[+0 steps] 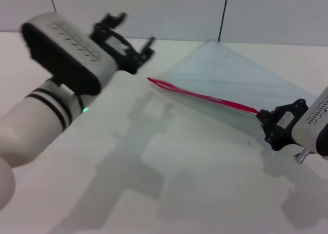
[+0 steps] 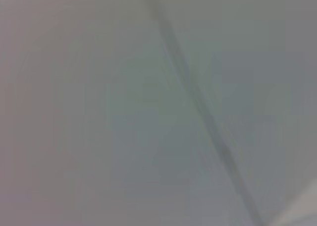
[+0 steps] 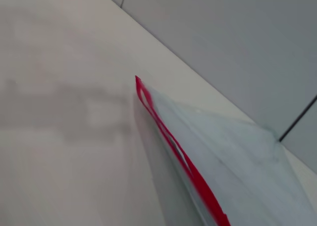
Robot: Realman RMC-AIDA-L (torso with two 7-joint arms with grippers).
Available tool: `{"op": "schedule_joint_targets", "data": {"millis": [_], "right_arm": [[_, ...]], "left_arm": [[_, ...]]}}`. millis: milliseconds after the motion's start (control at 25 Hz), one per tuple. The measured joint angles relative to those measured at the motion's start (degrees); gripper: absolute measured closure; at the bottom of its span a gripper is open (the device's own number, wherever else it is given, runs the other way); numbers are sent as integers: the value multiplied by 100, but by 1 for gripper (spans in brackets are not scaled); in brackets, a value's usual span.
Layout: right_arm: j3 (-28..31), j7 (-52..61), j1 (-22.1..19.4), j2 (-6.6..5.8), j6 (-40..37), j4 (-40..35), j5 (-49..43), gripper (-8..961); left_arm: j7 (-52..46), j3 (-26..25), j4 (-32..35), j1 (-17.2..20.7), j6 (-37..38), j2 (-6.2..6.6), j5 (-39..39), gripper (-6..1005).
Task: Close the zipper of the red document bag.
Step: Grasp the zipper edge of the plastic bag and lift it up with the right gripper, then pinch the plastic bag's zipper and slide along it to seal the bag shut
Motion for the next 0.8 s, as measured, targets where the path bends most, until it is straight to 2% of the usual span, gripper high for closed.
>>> {"op": "schedule_joint_targets", "data": {"millis": [40,160,400,640,800], "right_arm": [[-14,0,9,0,-4,-17,0,936],[-31,0,42,-1,-53,-31,-1,934],[-33,-1,65,-9,-79,-36,8,931],[-123,-51,69,-12,-80,-53,23,928],[-215,-90,69,-24,-93,-106,84,926]], "left_arm": [[6,-1,16,-8,40,10,9,258],[228,-138,270,-182,1251,113,381,258],[625,-543,679,-435,3225,89,1052,259],[1005,-606,970,-556,3990,62,1604,259],[1130,-577,1216,-721,4449,94,1715,258]]}}
